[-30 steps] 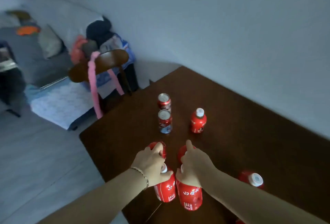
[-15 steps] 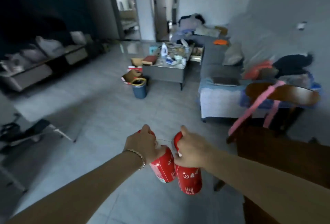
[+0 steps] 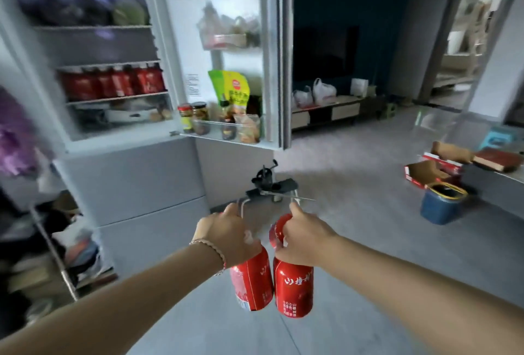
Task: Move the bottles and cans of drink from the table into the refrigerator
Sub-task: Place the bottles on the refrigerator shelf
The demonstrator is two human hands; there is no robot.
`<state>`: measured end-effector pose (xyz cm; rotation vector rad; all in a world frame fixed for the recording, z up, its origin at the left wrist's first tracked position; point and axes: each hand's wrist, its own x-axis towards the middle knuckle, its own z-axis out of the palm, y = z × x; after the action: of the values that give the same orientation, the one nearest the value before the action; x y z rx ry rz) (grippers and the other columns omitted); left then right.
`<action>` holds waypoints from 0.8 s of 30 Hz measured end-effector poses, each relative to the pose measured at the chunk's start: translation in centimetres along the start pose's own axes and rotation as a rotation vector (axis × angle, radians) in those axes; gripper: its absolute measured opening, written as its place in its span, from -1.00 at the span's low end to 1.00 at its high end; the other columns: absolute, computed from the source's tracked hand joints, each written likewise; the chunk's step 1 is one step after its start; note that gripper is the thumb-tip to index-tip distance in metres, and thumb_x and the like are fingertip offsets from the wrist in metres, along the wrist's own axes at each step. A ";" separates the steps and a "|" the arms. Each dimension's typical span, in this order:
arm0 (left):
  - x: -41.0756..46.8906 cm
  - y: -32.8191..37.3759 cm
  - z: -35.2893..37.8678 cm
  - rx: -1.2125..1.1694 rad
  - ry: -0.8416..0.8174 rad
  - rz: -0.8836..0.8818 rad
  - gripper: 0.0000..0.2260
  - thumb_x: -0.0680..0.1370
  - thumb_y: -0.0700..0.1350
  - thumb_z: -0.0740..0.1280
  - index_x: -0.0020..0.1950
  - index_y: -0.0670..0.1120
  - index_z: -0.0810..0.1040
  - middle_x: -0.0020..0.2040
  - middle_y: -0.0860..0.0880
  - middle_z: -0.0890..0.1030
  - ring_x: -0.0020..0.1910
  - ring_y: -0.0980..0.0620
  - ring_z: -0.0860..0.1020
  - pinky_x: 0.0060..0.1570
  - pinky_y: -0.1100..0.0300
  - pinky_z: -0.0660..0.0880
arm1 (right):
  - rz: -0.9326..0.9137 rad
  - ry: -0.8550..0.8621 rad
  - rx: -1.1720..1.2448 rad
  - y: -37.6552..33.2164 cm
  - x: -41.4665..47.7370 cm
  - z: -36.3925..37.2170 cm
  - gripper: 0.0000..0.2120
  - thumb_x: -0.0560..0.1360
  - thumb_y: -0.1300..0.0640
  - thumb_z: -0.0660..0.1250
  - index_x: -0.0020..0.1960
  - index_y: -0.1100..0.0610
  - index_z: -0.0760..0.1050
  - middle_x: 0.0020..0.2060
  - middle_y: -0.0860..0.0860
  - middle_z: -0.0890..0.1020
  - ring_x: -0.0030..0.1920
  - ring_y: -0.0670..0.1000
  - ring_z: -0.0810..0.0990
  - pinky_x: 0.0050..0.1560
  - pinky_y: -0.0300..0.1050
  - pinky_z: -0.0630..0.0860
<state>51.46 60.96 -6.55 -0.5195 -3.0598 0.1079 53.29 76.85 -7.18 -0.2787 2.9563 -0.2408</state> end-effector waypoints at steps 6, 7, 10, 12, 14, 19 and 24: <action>3.9 -13.9 -0.5 -0.046 0.030 -0.273 -0.58 0.47 0.27 0.14 -0.01 0.00 0.61 0.00 0.05 0.42 -0.12 0.04 0.53 -0.25 0.21 0.36 | -0.151 0.006 -0.015 -9.5 12.8 -2.7 -0.60 0.51 -0.11 0.25 0.18 0.16 0.54 0.40 0.17 0.19 0.15 0.18 0.51 0.02 -0.11 0.41; 4.8 -16.4 -0.8 -0.039 0.034 -0.316 -0.58 0.47 0.27 0.15 -0.03 0.00 0.60 0.01 0.04 0.41 -0.13 0.04 0.52 -0.26 0.21 0.35 | -0.194 0.000 0.003 -11.0 15.2 -3.3 -0.61 0.52 -0.11 0.24 0.18 0.14 0.54 0.39 0.18 0.20 0.11 0.16 0.53 -0.04 -0.14 0.39; 8.5 -23.4 -1.3 -0.056 0.061 -0.418 -0.57 0.47 0.29 0.16 -0.04 0.00 0.60 0.06 0.04 0.43 -0.10 0.01 0.55 -0.20 0.19 0.44 | -0.277 0.032 0.007 -14.8 23.0 -5.1 -0.60 0.50 -0.12 0.27 0.17 0.15 0.52 0.30 0.14 0.27 0.03 0.12 0.54 -0.07 -0.16 0.40; 11.4 -27.4 -1.7 -0.088 0.088 -0.492 -0.59 0.45 0.30 0.17 -0.10 0.00 0.59 0.05 0.05 0.44 -0.12 0.02 0.54 -0.17 0.18 0.48 | -0.305 0.071 -0.023 -16.8 28.0 -6.5 -0.59 0.48 -0.11 0.28 0.16 0.17 0.50 0.21 0.12 0.33 0.07 0.15 0.54 0.03 -0.07 0.50; 14.3 -31.5 -2.3 -0.139 0.153 -0.569 -0.60 0.44 0.30 0.18 -0.11 -0.01 0.53 0.03 0.07 0.46 -0.17 0.04 0.53 -0.22 0.20 0.45 | -0.356 0.123 -0.111 -18.6 33.1 -7.9 -0.57 0.47 -0.14 0.27 0.16 0.17 0.52 0.19 0.10 0.36 0.08 0.14 0.54 0.06 -0.01 0.52; 22.0 -42.4 -7.0 -0.182 0.363 -0.729 -0.62 0.45 0.28 0.19 -0.09 -0.04 0.44 -0.03 0.03 0.48 -0.16 0.02 0.55 -0.19 0.18 0.47 | -0.440 0.250 -0.097 -24.5 47.5 -14.4 -0.49 0.41 -0.18 0.30 0.23 0.12 0.48 0.13 0.01 0.35 0.00 0.05 0.51 -0.07 -0.12 0.50; 28.0 -52.4 -11.4 -0.224 0.552 -0.788 -0.62 0.45 0.28 0.19 -0.15 -0.04 0.47 -0.02 0.03 0.45 -0.26 0.04 0.51 -0.25 0.20 0.42 | -0.461 0.372 -0.003 -29.2 57.7 -20.4 -0.74 0.47 -0.15 0.27 -0.13 0.06 0.49 -0.01 0.04 0.34 -0.10 0.04 0.49 -0.03 -0.16 0.43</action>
<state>8.39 21.63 9.36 0.5760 -2.5026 -0.3400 -1.25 40.03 9.37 -1.0210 3.2066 -0.3784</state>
